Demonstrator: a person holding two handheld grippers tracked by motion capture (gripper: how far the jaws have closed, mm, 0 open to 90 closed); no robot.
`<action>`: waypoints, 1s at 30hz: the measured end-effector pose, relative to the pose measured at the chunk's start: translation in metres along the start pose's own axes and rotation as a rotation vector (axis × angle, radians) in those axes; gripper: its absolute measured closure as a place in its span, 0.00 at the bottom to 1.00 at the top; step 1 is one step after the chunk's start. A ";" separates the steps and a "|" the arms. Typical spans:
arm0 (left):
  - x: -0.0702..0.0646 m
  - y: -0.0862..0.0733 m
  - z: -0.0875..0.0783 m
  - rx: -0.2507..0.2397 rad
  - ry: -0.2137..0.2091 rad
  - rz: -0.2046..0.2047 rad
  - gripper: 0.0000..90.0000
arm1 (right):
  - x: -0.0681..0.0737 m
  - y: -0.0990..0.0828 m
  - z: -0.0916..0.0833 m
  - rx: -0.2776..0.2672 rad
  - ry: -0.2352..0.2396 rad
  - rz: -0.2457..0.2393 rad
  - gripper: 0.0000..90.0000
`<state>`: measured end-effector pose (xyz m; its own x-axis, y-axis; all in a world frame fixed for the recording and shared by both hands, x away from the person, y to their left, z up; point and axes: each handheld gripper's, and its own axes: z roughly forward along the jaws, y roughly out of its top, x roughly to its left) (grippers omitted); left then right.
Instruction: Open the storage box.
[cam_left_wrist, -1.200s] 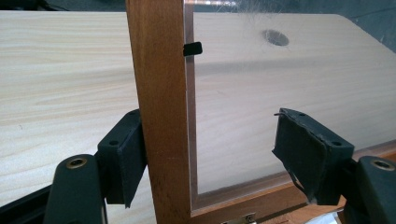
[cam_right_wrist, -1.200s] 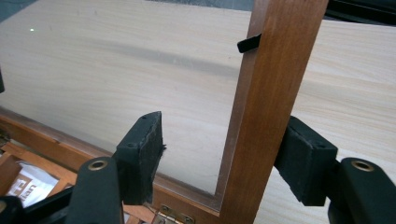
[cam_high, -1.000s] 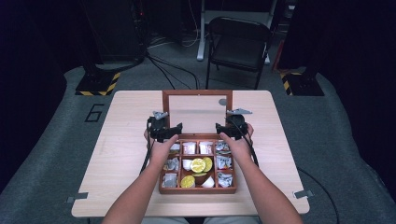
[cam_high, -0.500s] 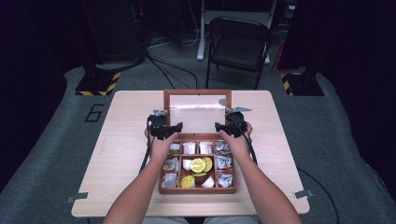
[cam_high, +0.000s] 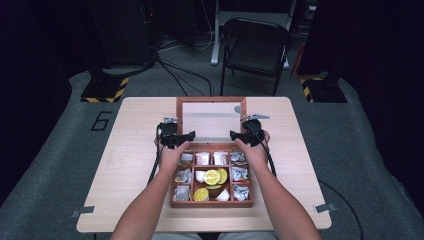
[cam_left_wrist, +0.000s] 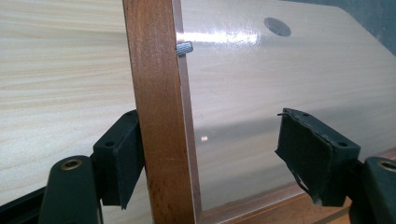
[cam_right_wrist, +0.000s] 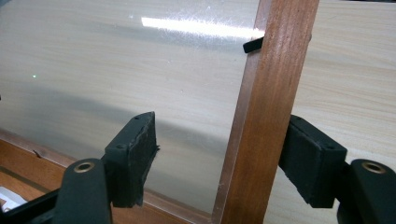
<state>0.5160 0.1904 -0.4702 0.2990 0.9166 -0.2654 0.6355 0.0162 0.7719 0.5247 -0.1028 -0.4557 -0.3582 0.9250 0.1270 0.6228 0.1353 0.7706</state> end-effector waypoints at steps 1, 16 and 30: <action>0.001 0.000 0.001 0.001 -0.006 -0.001 0.28 | 0.000 0.000 0.000 0.000 0.000 0.000 0.34; 0.010 0.000 0.005 0.029 -0.049 -0.005 0.30 | -0.006 -0.002 0.006 0.007 0.037 0.028 0.34; 0.013 -0.001 0.008 0.032 -0.060 -0.021 0.30 | -0.011 -0.002 0.010 0.015 0.060 0.032 0.33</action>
<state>0.5250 0.1986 -0.4793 0.3267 0.8907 -0.3161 0.6643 0.0215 0.7472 0.5345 -0.1094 -0.4650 -0.3786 0.9061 0.1887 0.6450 0.1121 0.7559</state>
